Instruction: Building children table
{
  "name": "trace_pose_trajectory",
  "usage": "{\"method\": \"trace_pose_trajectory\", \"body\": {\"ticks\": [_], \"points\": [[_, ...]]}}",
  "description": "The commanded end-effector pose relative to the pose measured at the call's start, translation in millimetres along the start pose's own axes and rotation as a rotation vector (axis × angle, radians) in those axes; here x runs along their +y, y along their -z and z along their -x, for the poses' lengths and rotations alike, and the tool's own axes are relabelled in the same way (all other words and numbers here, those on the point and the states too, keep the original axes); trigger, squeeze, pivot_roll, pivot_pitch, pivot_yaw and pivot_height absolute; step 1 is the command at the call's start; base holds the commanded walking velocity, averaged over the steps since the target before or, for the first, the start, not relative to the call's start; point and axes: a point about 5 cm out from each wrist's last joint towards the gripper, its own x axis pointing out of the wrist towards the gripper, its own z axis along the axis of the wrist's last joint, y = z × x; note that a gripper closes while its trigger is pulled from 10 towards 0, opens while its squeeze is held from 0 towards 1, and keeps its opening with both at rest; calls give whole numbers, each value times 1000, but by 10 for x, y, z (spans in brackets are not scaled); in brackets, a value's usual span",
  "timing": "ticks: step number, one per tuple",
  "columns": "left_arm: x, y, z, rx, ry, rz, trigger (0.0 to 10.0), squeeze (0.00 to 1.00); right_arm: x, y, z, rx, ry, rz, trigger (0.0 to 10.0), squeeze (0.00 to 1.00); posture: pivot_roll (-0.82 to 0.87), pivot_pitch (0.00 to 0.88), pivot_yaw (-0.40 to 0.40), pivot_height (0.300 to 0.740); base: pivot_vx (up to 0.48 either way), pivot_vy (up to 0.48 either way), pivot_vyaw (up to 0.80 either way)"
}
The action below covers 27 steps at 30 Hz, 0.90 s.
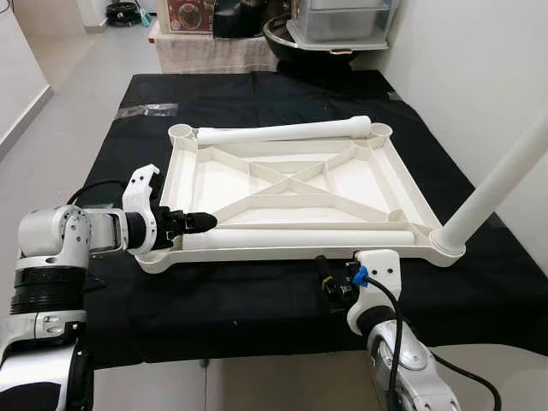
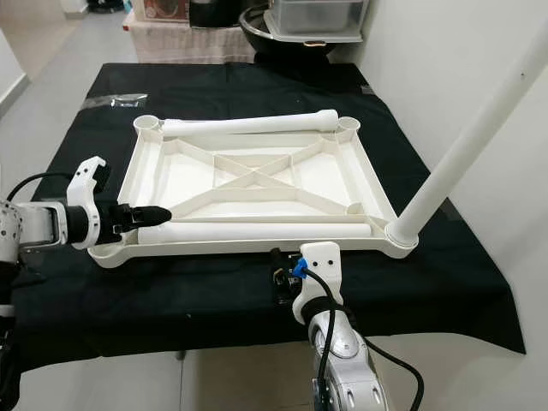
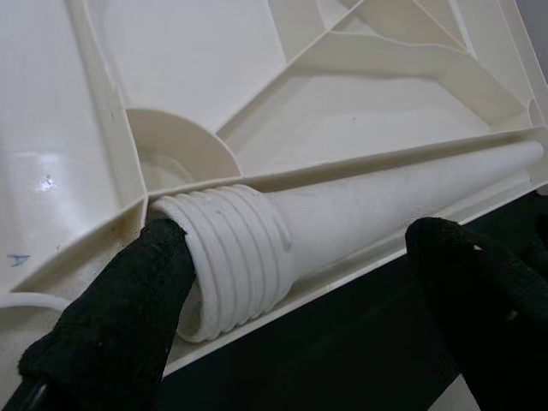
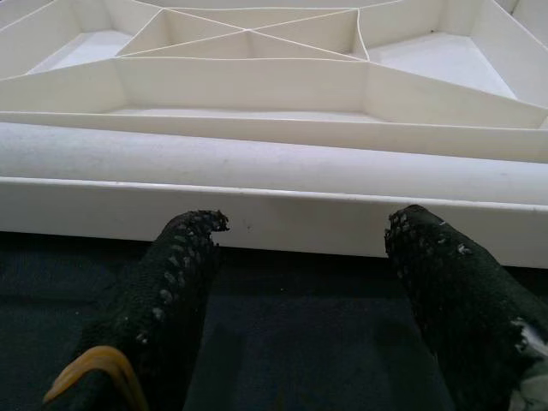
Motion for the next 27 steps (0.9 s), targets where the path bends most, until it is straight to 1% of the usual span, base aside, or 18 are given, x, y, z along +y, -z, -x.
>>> {"method": "trace_pose_trajectory", "body": {"ticks": [1,6,8,10,12,14,15,18,22,23,25,27], "points": [[-25,87,-54,30,32,27,10000,0,0,16,6,12,5,-8,10000,0,98,90,-49,740,0,0,0],[-4,136,-82,40,30,39,10000,0,-1,13,6,10,7,-7,10000,0,98,90,-49,740,0,0,0],[19,183,-104,45,34,52,10000,0,-5,7,10,8,9,-7,10000,0,88,95,-49,740,0,0,0],[76,225,-126,40,26,78,10000,0,-6,1,14,7,10,-4,10000,0,85,96,-50,740,0,0,0],[98,237,-138,18,51,112,10000,0,-11,-3,18,7,8,-3,10000,0,73,100,-51,740,0,0,0],[102,238,-140,13,58,122,10000,0,-13,-3,19,7,8,-3,10000,0,73,100,-51,740,0,0,0],[134,246,-151,-6,62,141,10000,0,-21,-7,23,7,7,-1,10000,0,68,102,-56,740,0,0,0],[147,236,-155,-31,71,157,10000,0,-26,-8,26,8,7,1,10000,0,69,103,-57,740,0,0,0],[122,203,-137,-47,99,175,10000,0,-24,-5,22,11,3,3,10000,0,69,103,-59,740,0,0,0],[65,194,-119,-39,145,202,10000,0,-26,-3,20,13,3,4,10000,0,71,106,-63,740,0,0,0],[-87,210,-68,-6,253,194,10000,0,-29,-1,14,14,0,6,10000,0,77,107,-66,740,0,0,0],[-186,255,-47,25,312,183,10000,0,-30,3,8,17,-1,7,10000,0,79,107,-67,740,0,0,0]]}}
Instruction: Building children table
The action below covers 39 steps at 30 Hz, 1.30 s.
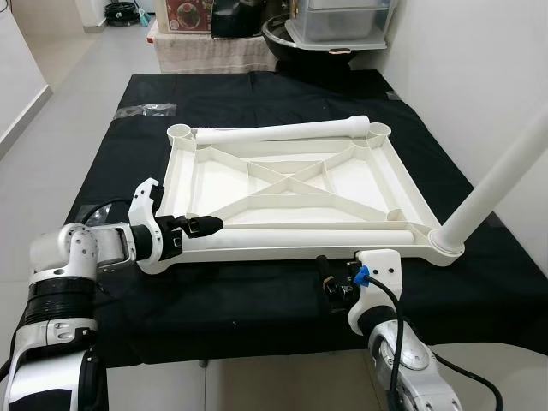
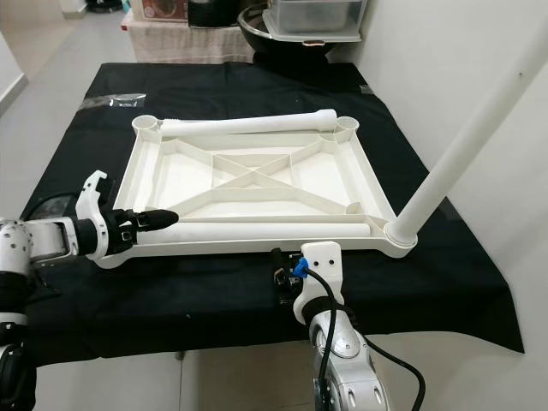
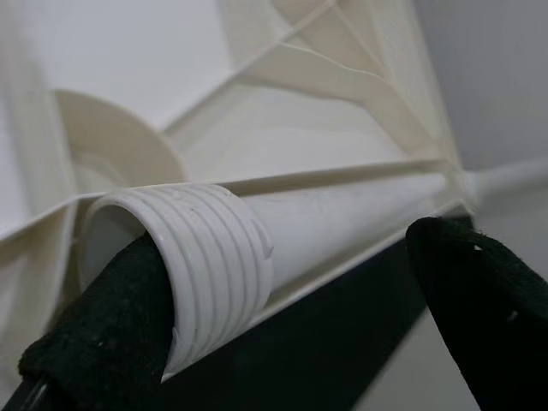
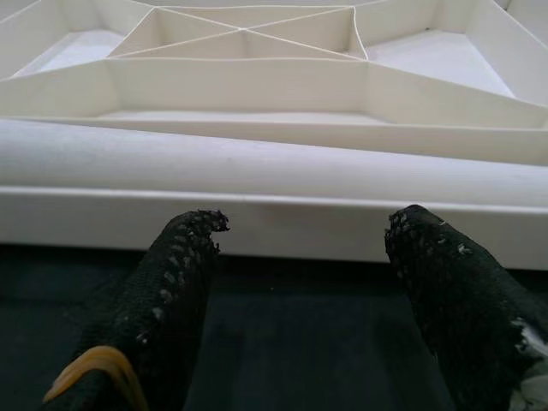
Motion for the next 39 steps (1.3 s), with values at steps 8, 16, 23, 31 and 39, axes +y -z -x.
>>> {"method": "trace_pose_trajectory", "body": {"ticks": [8,16,23,31,39], "points": [[-174,266,-37,144,164,-5,10000,0,5,18,5,15,-3,-5,10000,0,81,108,-63,740,0,0,0],[-128,315,-35,156,129,20,8863,0,12,13,8,12,-2,-9,10000,0,82,108,-61,740,0,0,0],[-124,285,-18,130,122,22,0,0,11,10,16,11,-2,-13,10000,0,81,104,-60,740,0,0,0],[-116,282,17,112,125,24,0,0,6,15,11,17,-1,-13,10000,0,78,97,-61,740,0,0,0],[-200,226,62,67,182,10,0,0,-4,28,4,25,-22,-79,10000,0,81,77,-64,740,0,0,0]]}}
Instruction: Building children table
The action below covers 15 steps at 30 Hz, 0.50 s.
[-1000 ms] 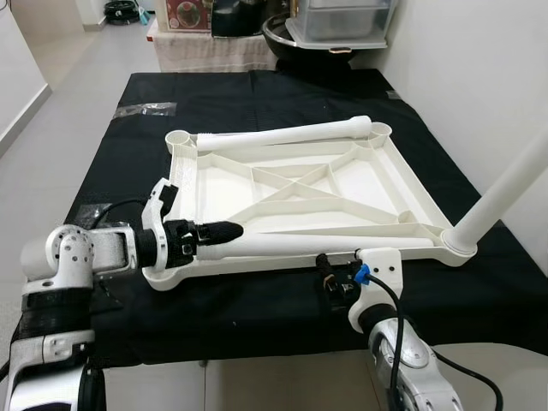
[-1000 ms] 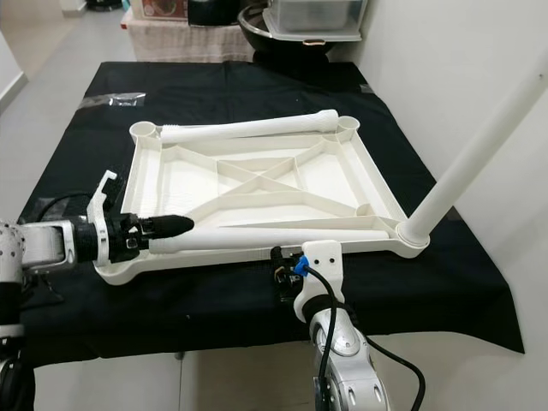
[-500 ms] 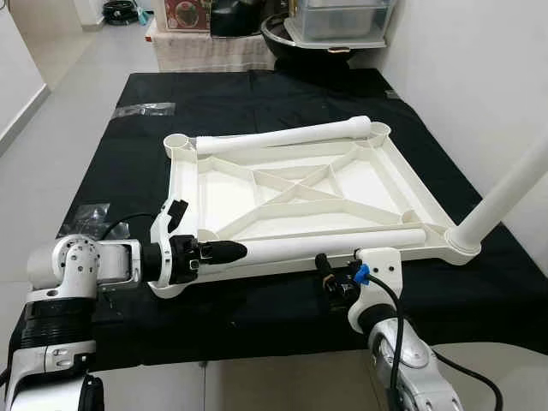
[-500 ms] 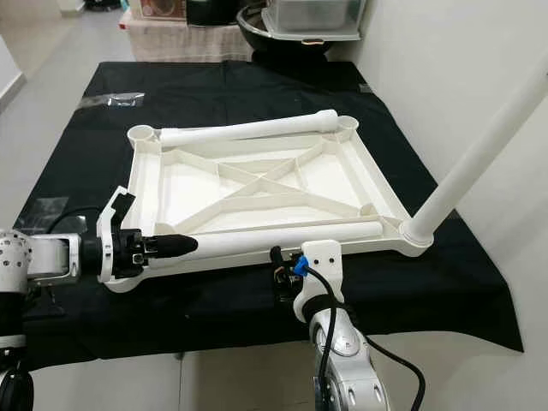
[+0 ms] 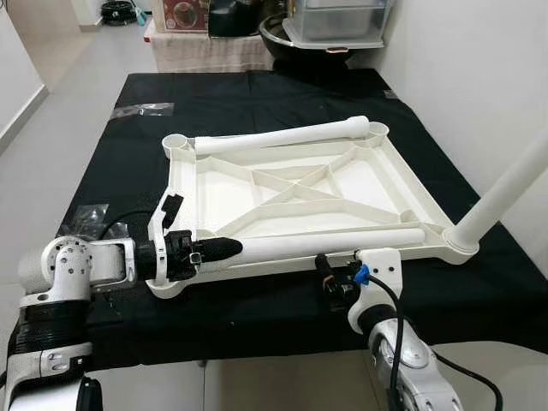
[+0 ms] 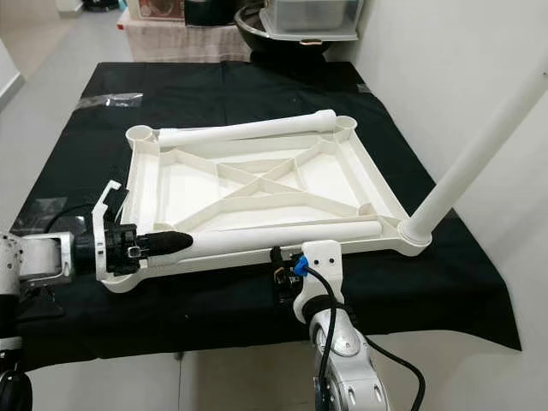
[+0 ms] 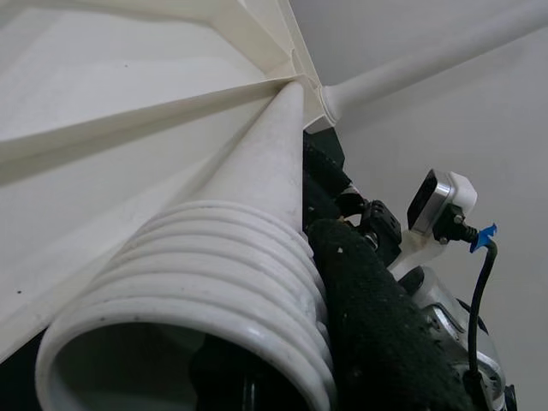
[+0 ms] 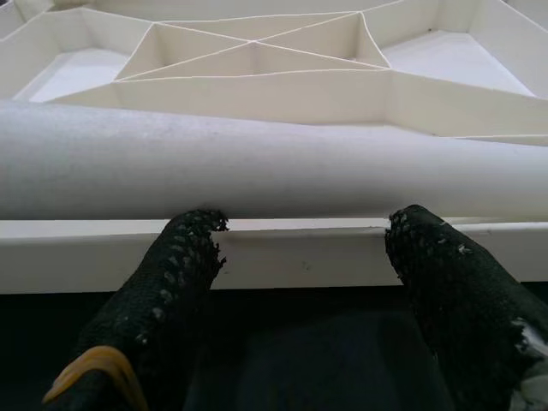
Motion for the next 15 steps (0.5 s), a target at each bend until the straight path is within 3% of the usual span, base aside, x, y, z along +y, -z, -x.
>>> {"method": "trace_pose_trajectory", "body": {"ticks": [1,10,11,13,14,15], "points": [[-24,-19,36,-32,2,-10,0,0,-25,35,9,25,-11,-58,10000,0,81,75,-65,740,0,0,0],[-113,-118,115,-91,17,-59,0,0,-138,18,-50,20,18,-202,10000,0,87,62,-68,740,0,0,0],[-135,-138,131,-104,25,-71,0,0,-129,26,-60,30,4,-259,10000,0,86,63,-70,740,0,0,0],[-135,-138,131,-104,25,-71,0,0,-129,26,-60,30,4,-259,10000,0,86,63,-70,740,0,0,0],[-157,-157,148,-117,33,-81,0,0,-116,34,-67,41,-11,-316,10000,0,87,63,-68,740,0,0,0],[-198,-211,188,-157,35,-100,0,0,-49,15,-82,57,-90,-515,10000,0,93,59,-76,740,0,0,0]]}}
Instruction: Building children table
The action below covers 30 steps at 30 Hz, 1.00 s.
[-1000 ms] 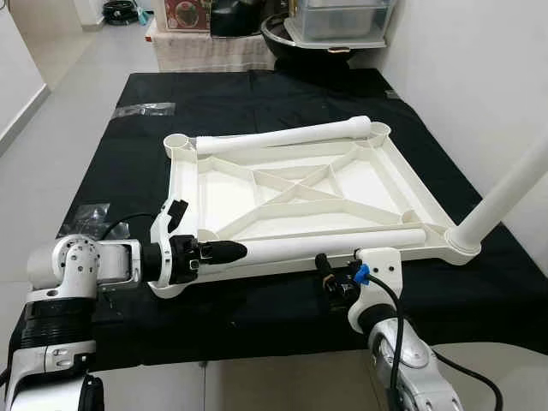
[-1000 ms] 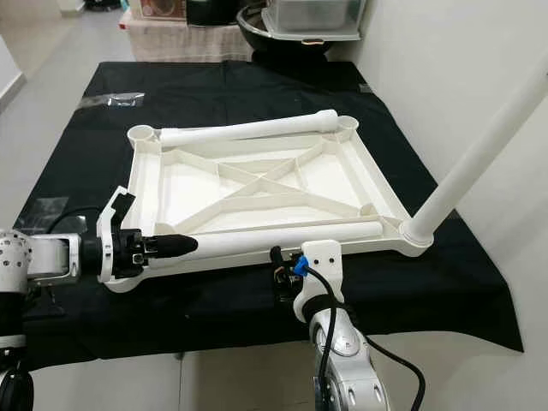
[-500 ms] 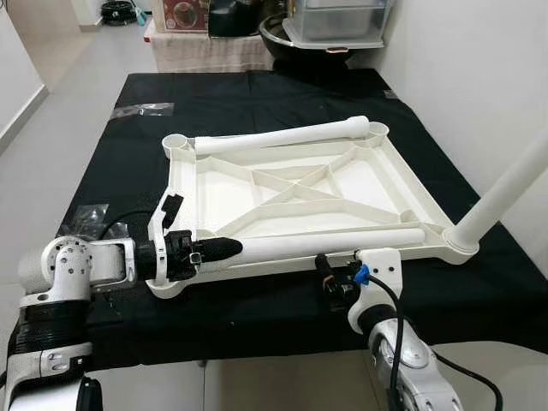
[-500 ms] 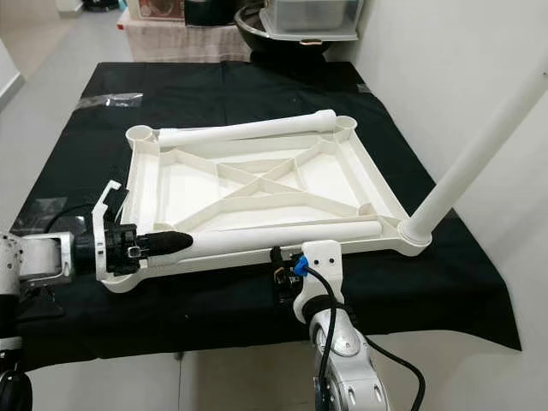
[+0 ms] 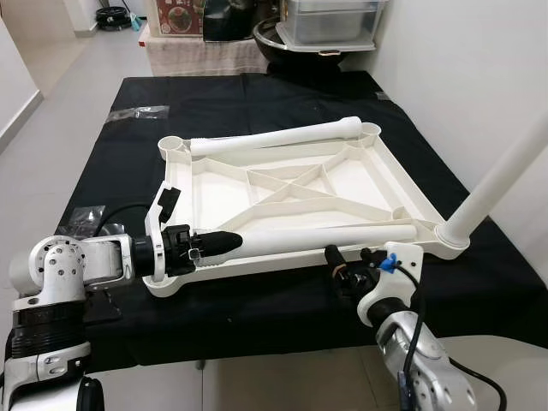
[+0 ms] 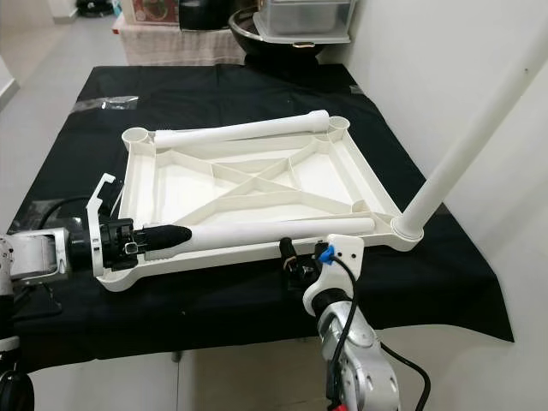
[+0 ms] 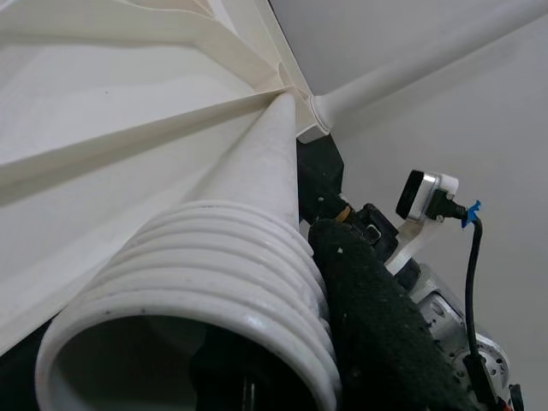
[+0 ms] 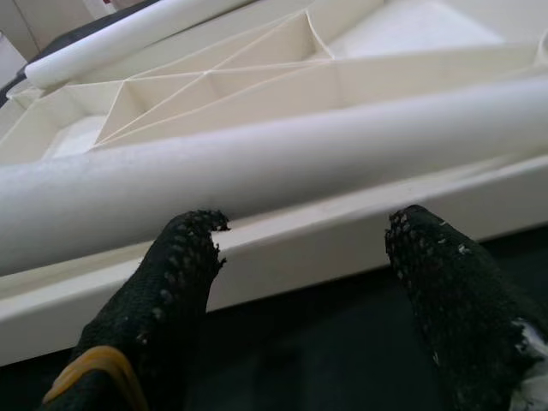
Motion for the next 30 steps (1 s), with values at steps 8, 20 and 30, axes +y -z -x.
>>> {"method": "trace_pose_trajectory", "body": {"ticks": [8,20,30], "points": [[-131,-218,181,-148,-3,-83,0,0,237,-78,-33,22,-216,-429,10000,1000,97,57,-83,740,0,0,0],[-236,-262,247,-210,-17,-182,0,0,611,-391,-66,-21,-465,-691,10000,0,100,54,-90,740,0,0,0],[-413,-220,154,-298,64,-233,0,0,708,-484,-255,-14,-452,-759,10000,0,96,50,-94,740,0,0,0]]}}
